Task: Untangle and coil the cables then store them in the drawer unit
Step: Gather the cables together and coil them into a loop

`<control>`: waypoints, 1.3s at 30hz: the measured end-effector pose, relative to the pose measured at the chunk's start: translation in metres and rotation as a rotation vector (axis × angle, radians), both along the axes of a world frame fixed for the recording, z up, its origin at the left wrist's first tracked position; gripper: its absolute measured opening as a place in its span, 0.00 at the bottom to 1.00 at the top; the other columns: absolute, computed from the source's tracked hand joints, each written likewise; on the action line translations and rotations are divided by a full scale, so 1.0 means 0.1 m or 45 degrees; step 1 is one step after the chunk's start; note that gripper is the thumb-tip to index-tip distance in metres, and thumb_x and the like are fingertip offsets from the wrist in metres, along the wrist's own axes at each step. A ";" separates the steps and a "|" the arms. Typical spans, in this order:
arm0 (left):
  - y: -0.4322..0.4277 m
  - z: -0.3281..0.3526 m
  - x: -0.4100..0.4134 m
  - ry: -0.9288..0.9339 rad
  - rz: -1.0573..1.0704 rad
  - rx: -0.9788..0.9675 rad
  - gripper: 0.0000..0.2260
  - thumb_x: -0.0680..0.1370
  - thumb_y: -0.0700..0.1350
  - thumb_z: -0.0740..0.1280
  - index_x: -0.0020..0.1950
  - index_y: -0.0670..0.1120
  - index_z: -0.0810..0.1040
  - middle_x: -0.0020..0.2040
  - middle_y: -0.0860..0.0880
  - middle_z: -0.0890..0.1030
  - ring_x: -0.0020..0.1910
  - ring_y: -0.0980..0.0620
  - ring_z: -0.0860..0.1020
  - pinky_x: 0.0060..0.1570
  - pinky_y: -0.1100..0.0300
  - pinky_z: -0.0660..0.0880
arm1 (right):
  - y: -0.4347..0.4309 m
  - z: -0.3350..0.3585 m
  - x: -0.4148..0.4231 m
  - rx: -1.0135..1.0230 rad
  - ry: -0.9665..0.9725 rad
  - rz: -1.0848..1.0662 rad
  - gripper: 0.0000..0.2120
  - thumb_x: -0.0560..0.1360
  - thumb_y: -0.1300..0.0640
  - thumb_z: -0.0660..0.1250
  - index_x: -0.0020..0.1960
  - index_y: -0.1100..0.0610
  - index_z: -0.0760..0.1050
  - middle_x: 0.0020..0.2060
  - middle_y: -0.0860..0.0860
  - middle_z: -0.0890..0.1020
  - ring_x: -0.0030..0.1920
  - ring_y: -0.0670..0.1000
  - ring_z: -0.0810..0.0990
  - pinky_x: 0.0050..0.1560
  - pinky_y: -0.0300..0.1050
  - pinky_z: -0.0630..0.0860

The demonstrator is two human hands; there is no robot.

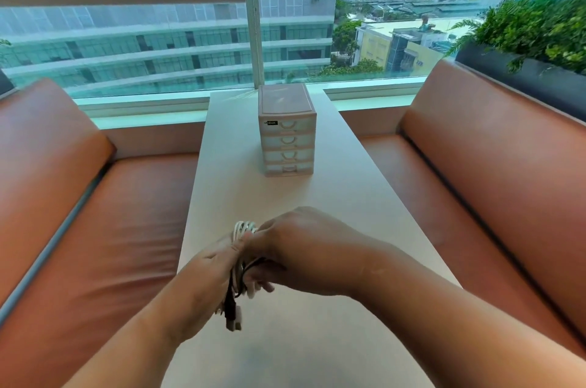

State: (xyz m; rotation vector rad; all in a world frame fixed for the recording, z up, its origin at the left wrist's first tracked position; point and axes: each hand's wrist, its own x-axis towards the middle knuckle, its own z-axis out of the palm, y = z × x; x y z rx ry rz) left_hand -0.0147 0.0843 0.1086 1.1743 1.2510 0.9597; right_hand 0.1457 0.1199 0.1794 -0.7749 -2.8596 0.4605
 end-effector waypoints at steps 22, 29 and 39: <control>-0.08 0.27 0.09 -0.452 -0.323 -0.155 0.08 0.61 0.39 0.72 0.38 0.39 0.82 0.35 0.37 0.77 0.34 0.46 0.79 0.37 0.57 0.78 | 0.07 -0.05 -0.02 -0.031 0.310 -0.092 0.19 0.76 0.42 0.57 0.50 0.55 0.77 0.45 0.48 0.75 0.40 0.49 0.73 0.42 0.47 0.72; -0.06 0.30 0.19 0.050 -0.143 -0.078 0.08 0.74 0.34 0.66 0.35 0.41 0.72 0.29 0.46 0.70 0.24 0.56 0.71 0.22 0.68 0.67 | 0.13 -0.17 -0.02 -0.090 0.365 -0.204 0.11 0.78 0.48 0.63 0.50 0.57 0.76 0.44 0.50 0.76 0.43 0.53 0.76 0.44 0.47 0.71; -0.12 0.09 0.27 0.241 0.106 0.110 0.06 0.78 0.49 0.66 0.53 0.50 0.77 0.39 0.41 0.83 0.31 0.51 0.79 0.28 0.62 0.70 | 0.29 -0.33 0.06 -0.493 0.582 -0.483 0.10 0.77 0.50 0.67 0.39 0.52 0.72 0.37 0.49 0.75 0.30 0.48 0.74 0.35 0.50 0.78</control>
